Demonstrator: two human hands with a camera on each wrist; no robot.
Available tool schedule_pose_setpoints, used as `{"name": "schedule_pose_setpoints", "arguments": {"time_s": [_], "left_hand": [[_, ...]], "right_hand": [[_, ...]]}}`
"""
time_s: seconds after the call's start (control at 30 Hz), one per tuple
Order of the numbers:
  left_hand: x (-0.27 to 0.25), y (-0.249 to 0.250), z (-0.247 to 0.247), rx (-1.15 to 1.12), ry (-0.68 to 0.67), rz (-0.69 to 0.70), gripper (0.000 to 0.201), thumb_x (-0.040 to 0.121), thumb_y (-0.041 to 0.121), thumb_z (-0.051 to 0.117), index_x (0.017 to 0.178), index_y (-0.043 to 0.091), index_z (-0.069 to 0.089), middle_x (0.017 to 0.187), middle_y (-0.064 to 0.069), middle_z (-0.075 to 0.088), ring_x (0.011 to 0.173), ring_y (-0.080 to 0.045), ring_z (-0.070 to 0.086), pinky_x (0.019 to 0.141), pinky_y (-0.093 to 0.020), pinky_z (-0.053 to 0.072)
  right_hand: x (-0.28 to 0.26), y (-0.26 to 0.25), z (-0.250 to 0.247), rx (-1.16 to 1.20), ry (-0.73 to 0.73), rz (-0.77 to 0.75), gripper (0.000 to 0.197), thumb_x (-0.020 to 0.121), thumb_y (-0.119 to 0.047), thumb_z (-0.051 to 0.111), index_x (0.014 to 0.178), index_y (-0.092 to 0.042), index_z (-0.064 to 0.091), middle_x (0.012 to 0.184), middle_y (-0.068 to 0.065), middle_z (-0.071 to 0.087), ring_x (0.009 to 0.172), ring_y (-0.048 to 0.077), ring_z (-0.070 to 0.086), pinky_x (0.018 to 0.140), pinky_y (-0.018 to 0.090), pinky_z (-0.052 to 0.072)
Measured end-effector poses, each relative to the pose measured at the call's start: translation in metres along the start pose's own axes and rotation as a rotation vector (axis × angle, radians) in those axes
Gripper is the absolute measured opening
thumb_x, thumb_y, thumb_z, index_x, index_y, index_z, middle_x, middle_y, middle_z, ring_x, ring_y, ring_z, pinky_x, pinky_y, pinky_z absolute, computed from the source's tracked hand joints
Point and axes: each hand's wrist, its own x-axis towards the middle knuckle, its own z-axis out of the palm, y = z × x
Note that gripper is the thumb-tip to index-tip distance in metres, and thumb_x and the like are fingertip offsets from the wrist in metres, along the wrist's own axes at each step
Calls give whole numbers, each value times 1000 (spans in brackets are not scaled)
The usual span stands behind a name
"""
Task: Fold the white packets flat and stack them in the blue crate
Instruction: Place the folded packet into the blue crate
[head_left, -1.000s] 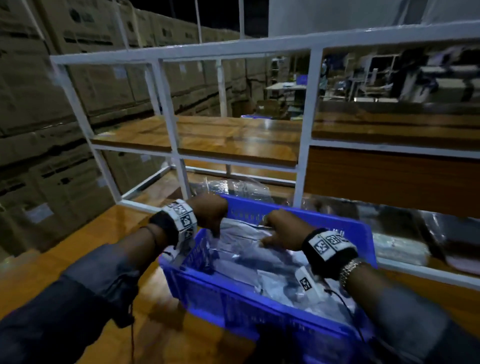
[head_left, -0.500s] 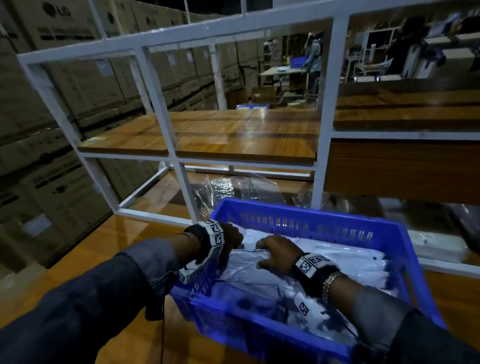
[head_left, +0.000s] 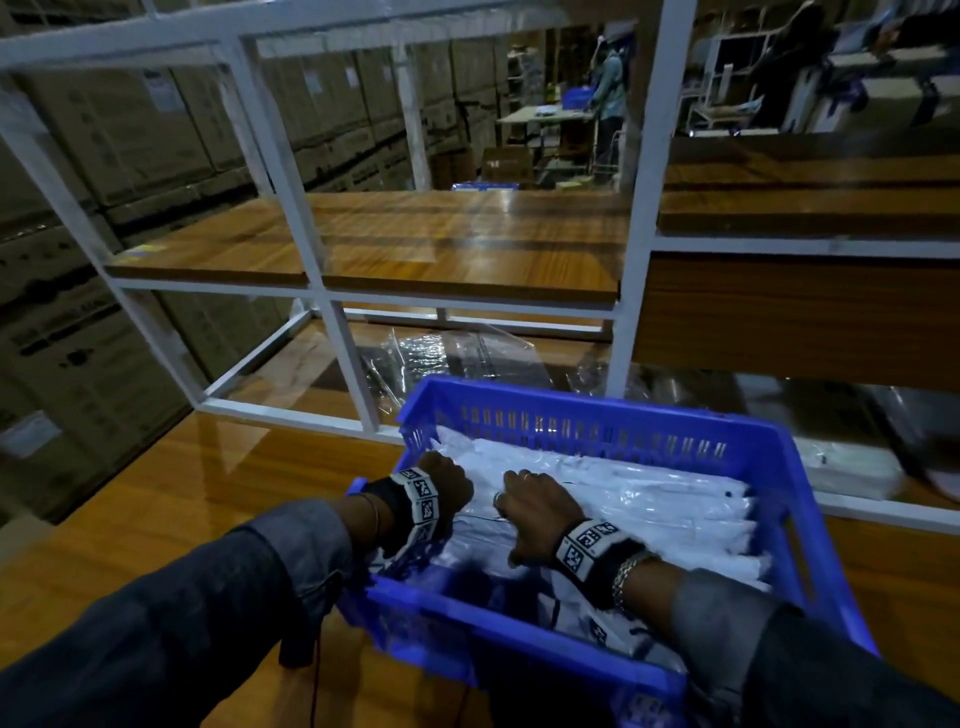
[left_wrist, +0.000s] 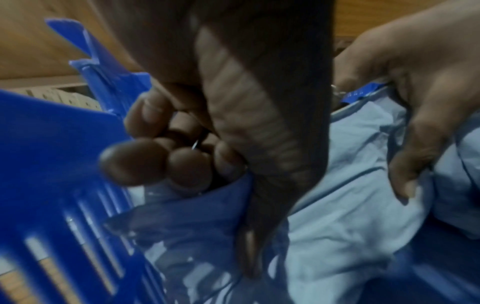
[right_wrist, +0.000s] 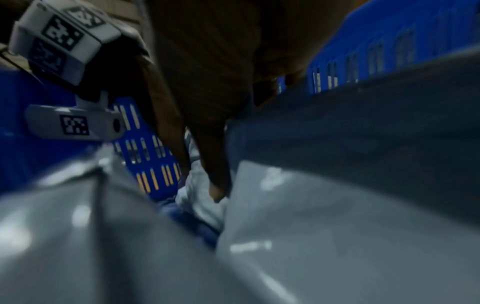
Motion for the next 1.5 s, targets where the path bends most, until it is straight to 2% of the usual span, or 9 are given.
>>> {"name": "schedule_pose_setpoints", "arguments": {"time_s": [0.13, 0.3, 0.53, 0.63, 0.77, 0.97, 1.17, 1.33, 1.5], "left_hand": [[-1, 8, 4, -30, 35, -70, 50, 87, 53, 70, 117, 14, 64, 117, -9, 66, 110, -32, 63, 95, -40, 44], [-13, 6, -6, -66, 69, -115, 35, 91, 41, 65, 113, 13, 66, 113, -11, 68, 108, -32, 64, 95, -44, 45], [-35, -20, -41, -348, 156, -90, 35, 95, 36, 65, 106, 3, 67, 111, -16, 69, 103, -36, 67, 80, -39, 50], [-39, -29, -56, -519, 22, -46, 34, 83, 35, 81, 77, 5, 64, 83, -6, 71, 85, -27, 70, 67, -29, 48], [-44, -37, -72, -845, 40, -46, 39, 73, 39, 90, 74, 2, 77, 63, -2, 72, 49, -8, 64, 52, -20, 51], [-55, -33, -118, -1145, 248, -44, 30, 81, 36, 84, 74, 8, 74, 77, -11, 77, 63, -20, 72, 47, -20, 43], [-58, 40, -203, -1192, 453, 161, 31, 85, 32, 82, 74, 3, 74, 57, 3, 70, 49, -11, 66, 46, -21, 43], [-56, 125, -277, -1182, 559, 260, 27, 84, 35, 82, 73, 11, 76, 65, -1, 74, 54, -17, 68, 46, -22, 44], [-48, 241, -341, -1291, 487, 379, 25, 88, 25, 79, 84, 0, 75, 75, -11, 75, 64, -25, 73, 51, -32, 55]], "right_hand": [[-3, -8, 4, -3, -2, 152, 83, 69, -44, 87, 132, -9, 46, 132, 13, 46, 117, 34, 50, 98, 47, 45], [-4, -15, 0, 19, -4, 220, 73, 71, -31, 86, 128, -9, 48, 127, 12, 46, 115, 34, 54, 93, 48, 48], [-10, 1, -43, 98, -18, 162, 91, 47, -61, 91, 118, -17, 54, 132, 14, 46, 119, 37, 49, 95, 46, 41], [-13, 9, -72, 179, -4, 169, 73, 48, -56, 94, 101, -20, 60, 116, 7, 52, 106, 33, 55, 86, 41, 49], [-17, 29, -115, 413, 54, 226, 45, 61, -33, 96, 83, -21, 58, 95, 4, 63, 94, 27, 64, 79, 35, 54], [-59, 72, -139, 636, 122, 309, 30, 65, -25, 95, 81, -11, 74, 82, 2, 73, 81, 18, 68, 78, 37, 56], [-150, 120, -137, 742, 231, 407, 37, 69, -26, 93, 89, -1, 73, 89, 13, 75, 81, 21, 67, 79, 41, 55], [-260, 166, -133, 777, 383, 493, 37, 74, -27, 90, 91, 1, 72, 89, 16, 74, 78, 24, 66, 70, 36, 51], [-391, 216, -85, 816, 478, 593, 34, 72, -40, 89, 85, -14, 70, 89, 2, 71, 88, 19, 65, 80, 42, 55]]}}
